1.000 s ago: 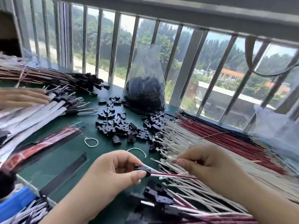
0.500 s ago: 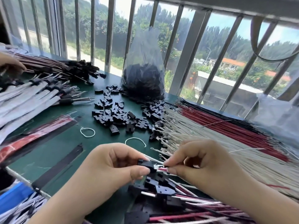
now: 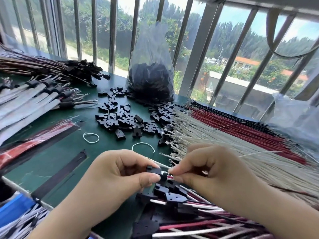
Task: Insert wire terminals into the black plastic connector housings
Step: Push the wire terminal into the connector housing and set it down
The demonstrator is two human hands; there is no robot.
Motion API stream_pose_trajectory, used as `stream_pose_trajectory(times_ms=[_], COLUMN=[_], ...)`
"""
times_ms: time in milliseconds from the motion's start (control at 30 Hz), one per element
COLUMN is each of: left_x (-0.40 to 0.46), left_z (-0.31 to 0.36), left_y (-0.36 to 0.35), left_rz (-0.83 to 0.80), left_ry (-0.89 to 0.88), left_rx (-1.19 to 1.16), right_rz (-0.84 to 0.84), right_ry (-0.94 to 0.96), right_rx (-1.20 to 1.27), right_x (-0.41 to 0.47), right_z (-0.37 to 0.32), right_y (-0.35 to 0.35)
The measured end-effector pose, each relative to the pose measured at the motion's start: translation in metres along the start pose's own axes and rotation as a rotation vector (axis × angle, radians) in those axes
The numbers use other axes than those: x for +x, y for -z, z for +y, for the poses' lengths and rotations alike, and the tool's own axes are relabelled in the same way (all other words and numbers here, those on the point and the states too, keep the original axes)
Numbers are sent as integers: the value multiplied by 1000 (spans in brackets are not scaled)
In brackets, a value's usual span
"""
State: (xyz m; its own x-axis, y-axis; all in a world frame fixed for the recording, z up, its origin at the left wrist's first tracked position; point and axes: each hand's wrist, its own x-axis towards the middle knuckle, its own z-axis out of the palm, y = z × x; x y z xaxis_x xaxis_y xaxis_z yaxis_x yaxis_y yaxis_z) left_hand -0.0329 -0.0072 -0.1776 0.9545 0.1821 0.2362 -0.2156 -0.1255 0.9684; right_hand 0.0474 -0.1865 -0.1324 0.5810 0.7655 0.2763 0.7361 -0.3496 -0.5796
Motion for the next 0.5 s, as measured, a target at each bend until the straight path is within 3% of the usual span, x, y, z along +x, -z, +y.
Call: stream_pose_trajectory(times_ms=[300, 500], left_x=[-1, 0], left_z=[-1, -3], left_y=[-2, -3], left_rz=[55, 66], left_ry=[1, 21], left_rx=[14, -19], right_rz=[-5, 114], right_ry=[14, 89], right_rx=[-33, -136], right_x=[3, 0], right_z=[2, 9], right_y=[-1, -10])
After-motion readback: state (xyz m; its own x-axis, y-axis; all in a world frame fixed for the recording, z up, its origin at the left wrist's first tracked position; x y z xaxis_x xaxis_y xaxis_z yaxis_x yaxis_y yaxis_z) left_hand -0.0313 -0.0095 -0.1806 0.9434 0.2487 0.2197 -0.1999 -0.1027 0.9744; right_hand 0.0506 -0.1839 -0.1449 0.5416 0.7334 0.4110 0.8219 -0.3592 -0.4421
